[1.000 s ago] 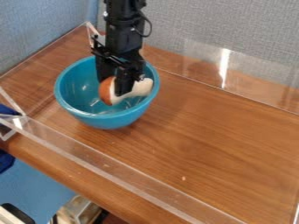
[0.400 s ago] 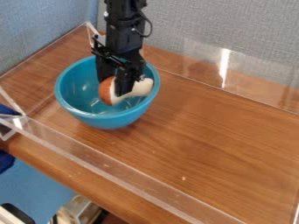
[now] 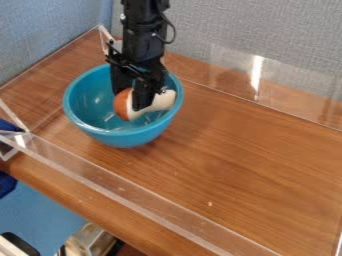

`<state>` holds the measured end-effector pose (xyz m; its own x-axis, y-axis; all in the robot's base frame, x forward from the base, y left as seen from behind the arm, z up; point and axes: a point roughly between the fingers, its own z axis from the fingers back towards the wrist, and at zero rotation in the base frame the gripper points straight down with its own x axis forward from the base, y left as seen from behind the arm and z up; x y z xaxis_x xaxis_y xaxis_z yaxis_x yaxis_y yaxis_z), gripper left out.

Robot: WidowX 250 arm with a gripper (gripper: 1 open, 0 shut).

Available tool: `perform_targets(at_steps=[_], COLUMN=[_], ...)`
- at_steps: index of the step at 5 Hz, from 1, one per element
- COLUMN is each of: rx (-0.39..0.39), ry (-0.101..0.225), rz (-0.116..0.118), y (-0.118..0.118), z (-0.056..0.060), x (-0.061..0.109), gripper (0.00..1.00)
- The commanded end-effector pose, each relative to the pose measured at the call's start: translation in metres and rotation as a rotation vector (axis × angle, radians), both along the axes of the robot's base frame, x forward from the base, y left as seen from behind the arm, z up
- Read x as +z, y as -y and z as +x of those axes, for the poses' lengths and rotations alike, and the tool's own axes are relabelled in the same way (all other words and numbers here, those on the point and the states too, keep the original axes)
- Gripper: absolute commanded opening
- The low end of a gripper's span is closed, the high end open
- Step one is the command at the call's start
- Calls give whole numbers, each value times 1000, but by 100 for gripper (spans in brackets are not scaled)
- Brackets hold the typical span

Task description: Remove the mushroom from inside the blue bowl and put it on the table

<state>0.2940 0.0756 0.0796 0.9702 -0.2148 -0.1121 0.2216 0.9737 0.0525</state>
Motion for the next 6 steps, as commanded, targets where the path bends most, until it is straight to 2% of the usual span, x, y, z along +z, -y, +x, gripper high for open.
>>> perform_targets(at_steps=[1,6], rx=[-14,-14], ry=[89,99], rz=[21,31], y=[5,8], z=[5,5], x=[27,32], gripper=[0,0])
